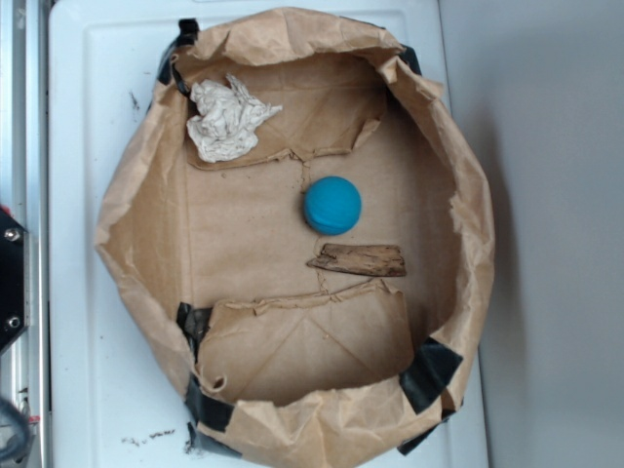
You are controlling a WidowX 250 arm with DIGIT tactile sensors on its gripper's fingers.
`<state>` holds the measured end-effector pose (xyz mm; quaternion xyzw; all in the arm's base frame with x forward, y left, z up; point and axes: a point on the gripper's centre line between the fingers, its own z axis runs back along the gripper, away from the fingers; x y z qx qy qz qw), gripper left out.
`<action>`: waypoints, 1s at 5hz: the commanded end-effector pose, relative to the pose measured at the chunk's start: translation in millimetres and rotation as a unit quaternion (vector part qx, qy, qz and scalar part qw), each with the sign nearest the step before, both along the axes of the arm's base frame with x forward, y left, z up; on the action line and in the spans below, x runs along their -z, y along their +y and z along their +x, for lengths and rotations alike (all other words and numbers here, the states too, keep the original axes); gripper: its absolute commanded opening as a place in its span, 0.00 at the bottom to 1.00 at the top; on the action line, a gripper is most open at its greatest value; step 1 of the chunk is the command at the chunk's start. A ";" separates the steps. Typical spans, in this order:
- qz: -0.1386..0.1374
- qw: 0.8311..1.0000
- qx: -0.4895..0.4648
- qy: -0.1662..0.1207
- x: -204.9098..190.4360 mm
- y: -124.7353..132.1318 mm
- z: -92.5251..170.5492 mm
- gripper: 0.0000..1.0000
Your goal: Grab the white paper.
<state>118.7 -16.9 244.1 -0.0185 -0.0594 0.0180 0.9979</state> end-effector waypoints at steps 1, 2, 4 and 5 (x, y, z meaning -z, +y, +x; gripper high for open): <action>0.000 1.000 0.000 0.000 0.0 0.0 0.0 1.00; -0.004 1.000 0.010 -0.009 -2.1 21.9 50.0 1.00; -0.017 0.988 0.153 -0.001 17.5 11.2 119.6 1.00; -0.017 0.988 0.153 -0.001 17.5 11.2 119.6 1.00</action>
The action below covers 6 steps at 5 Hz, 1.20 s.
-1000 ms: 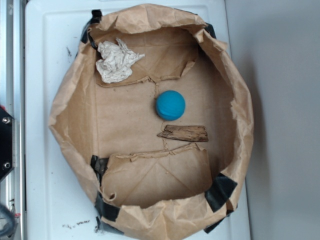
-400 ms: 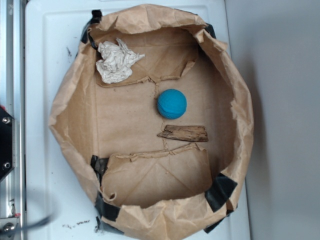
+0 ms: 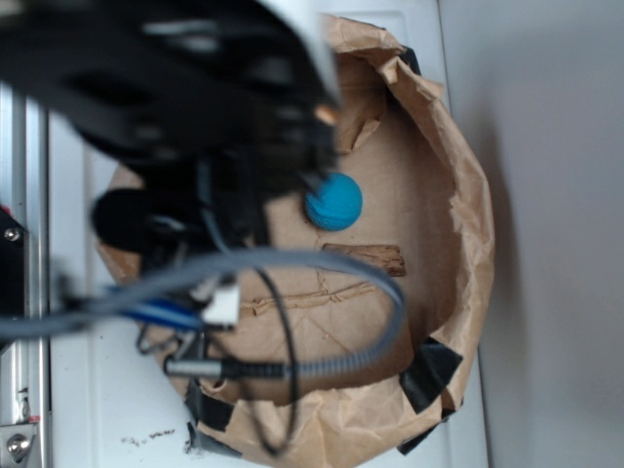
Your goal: Grab the white paper.
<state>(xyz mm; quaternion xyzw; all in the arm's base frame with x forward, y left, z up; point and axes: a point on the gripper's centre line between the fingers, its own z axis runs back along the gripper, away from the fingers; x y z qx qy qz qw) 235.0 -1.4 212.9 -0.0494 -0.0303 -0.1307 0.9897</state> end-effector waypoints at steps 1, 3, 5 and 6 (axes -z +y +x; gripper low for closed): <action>0.001 1.000 0.002 -0.026 -13.7 -4.4 3.3 1.00; 0.033 0.997 0.074 -0.002 36.8 -0.4 19.7 1.00; 0.026 0.981 0.191 0.016 78.5 31.4 21.9 1.00; 0.035 0.978 0.204 0.030 99.0 41.2 22.5 1.00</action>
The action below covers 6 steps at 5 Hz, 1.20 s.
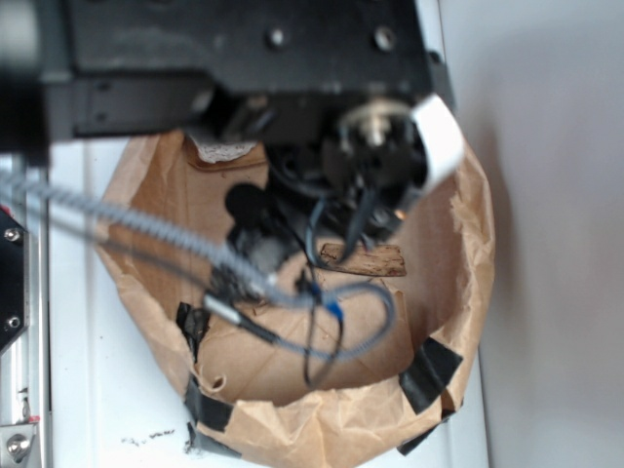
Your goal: Grab the white paper.
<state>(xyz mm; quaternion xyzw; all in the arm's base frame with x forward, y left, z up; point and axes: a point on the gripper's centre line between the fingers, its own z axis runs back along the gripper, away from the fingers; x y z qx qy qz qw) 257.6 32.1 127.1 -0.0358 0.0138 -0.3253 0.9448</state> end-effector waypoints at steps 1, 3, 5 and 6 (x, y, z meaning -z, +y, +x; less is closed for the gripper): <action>0.022 1.000 0.006 0.009 29.9 21.5 -2.5 1.00; 0.013 1.000 0.009 0.002 39.5 32.7 -5.0 1.00; 0.013 1.000 0.009 0.002 39.5 32.7 -5.0 1.00; 0.045 0.999 0.006 0.007 52.0 37.2 -15.9 1.00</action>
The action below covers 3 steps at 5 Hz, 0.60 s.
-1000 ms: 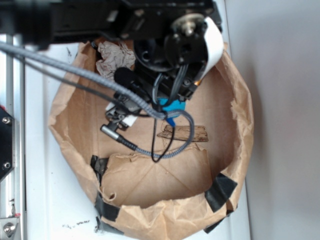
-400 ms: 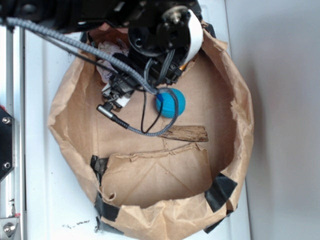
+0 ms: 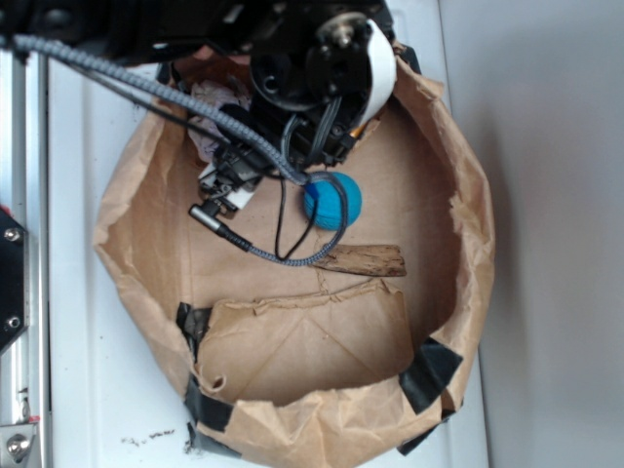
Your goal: Grab the white paper.
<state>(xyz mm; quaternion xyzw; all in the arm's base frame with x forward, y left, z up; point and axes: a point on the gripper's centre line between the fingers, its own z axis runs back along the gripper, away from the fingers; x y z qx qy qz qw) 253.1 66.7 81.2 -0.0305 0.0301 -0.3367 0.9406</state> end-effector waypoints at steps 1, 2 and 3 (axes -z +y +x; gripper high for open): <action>0.045 0.999 0.013 -0.016 21.0 1.0 -15.7 1.00; 0.071 0.997 0.020 -0.009 38.7 1.1 -20.0 1.00; 0.100 0.995 0.028 0.003 54.9 3.8 -27.1 1.00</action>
